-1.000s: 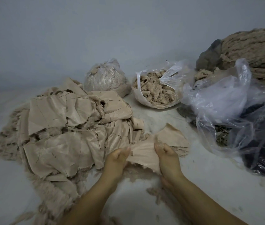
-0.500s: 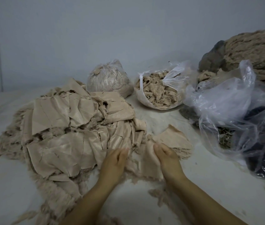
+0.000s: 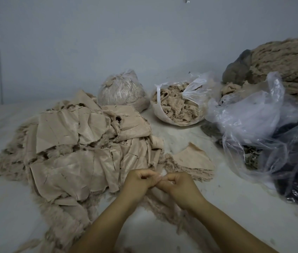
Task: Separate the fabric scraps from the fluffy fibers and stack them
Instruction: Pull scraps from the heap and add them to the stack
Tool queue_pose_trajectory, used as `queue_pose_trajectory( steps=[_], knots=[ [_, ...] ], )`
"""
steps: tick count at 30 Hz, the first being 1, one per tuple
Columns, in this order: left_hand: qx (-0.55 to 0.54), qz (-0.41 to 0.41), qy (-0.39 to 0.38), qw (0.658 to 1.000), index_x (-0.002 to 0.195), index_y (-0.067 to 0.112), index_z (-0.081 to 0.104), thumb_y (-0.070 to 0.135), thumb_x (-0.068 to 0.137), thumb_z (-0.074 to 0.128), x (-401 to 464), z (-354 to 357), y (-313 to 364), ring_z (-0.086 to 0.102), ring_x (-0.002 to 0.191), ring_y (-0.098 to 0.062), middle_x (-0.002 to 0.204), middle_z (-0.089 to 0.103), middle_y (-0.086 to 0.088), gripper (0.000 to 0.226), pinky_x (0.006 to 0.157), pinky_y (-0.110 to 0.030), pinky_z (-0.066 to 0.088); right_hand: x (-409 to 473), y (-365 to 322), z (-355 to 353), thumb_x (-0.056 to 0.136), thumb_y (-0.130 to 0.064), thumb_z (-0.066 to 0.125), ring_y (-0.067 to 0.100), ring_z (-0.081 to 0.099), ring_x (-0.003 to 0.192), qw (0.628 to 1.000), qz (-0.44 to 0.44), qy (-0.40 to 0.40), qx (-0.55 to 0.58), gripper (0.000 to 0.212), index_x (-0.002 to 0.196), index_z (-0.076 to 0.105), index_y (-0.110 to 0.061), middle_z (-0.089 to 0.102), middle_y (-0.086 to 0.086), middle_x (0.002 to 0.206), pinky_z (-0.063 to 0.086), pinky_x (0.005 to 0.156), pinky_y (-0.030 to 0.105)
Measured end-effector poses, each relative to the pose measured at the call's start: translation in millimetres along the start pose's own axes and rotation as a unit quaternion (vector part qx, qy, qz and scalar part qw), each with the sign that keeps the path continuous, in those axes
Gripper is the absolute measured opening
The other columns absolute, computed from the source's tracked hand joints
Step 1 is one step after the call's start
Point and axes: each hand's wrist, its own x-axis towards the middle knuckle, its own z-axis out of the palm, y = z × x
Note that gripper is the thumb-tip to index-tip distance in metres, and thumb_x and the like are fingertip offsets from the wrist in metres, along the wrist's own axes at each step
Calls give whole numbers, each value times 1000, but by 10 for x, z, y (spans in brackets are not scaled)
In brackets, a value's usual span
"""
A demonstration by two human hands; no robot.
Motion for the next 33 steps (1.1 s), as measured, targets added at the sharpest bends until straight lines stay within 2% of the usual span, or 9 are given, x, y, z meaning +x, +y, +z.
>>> queue_pose_trajectory(
  steps=[7, 12, 14, 16, 18, 22, 27, 31, 33],
  knots=[
    [-37, -20, 36, 998, 62, 13, 71, 11, 91, 59, 9, 5, -57, 61, 59, -10, 61, 65, -3, 31, 54, -21, 49, -38, -63, 45, 87, -22, 68, -2, 59, 59, 999, -29, 27, -15, 20, 69, 75, -16, 71, -5, 69, 44, 60, 12],
    [-87, -57, 207, 973, 67, 12, 56, 12, 98, 46, 105, -306, -94, 40, 44, -7, 53, 49, 3, 33, 42, -18, 35, -79, -77, -100, 87, -20, 68, 1, 54, 54, 994, 12, 44, 101, 27, 61, 71, -13, 62, -4, 60, 42, 54, 9],
    [-79, -36, 168, 982, 77, 10, 62, 25, 98, 47, 74, -298, -91, 56, 58, -10, 67, 60, -3, 30, 56, -20, 45, -70, -106, -137, 89, -20, 65, 5, 52, 56, 990, 13, 29, 141, 28, 61, 68, -15, 59, -3, 62, 42, 55, 12],
    [-93, -32, 37, 994, 91, 14, 68, 39, 97, 44, -5, -149, -96, 68, 81, -17, 86, 70, -5, 35, 70, -28, 52, -56, -136, -85, 91, -20, 62, 6, 52, 58, 986, 10, 15, 164, 28, 64, 65, -16, 59, -3, 63, 42, 56, 16],
    [-49, -5, -48, 998, 82, 19, 70, 46, 92, 50, -71, 10, -93, 66, 73, -10, 78, 70, 2, 35, 64, -21, 50, -29, -142, -9, 94, -18, 57, 7, 49, 60, 986, -2, 43, 161, 27, 67, 59, -13, 55, -2, 64, 42, 57, 17],
    [-69, 37, 9, 997, 83, -9, 58, 35, 86, 57, -111, 118, -64, 52, 70, -20, 74, 57, -10, 45, 65, -28, 43, 42, -94, 36, 98, -20, 49, 12, 44, 61, 980, -28, 157, 120, 30, 76, 51, 0, 48, 6, 65, 38, 58, 27],
    [-57, 43, 44, 996, 74, 13, 65, 27, 91, 57, -115, 99, 22, 54, 59, -2, 61, 59, 10, 24, 59, -16, 44, 88, -28, 31, 96, -29, 50, 12, 55, 64, 979, -42, 194, 55, 26, 80, 59, -10, 63, 8, 75, 42, 59, 23],
    [-40, 29, 91, 995, 77, -9, 56, 32, 89, 60, -87, 52, 4, 41, 67, -22, 69, 47, -11, 44, 66, -34, 37, 99, 22, 11, 94, -29, 53, 11, 57, 65, 976, -43, 203, 62, 23, 77, 63, -16, 65, 3, 73, 42, 60, 20],
    [-23, 28, 110, 993, 70, -6, 53, 31, 92, 57, -74, 66, -14, 43, 63, -20, 63, 46, -9, 43, 62, -29, 38, 95, 29, 11, 94, -29, 54, 11, 56, 65, 975, -47, 203, 78, 24, 76, 64, -16, 64, 4, 73, 42, 61, 23]
  ],
)
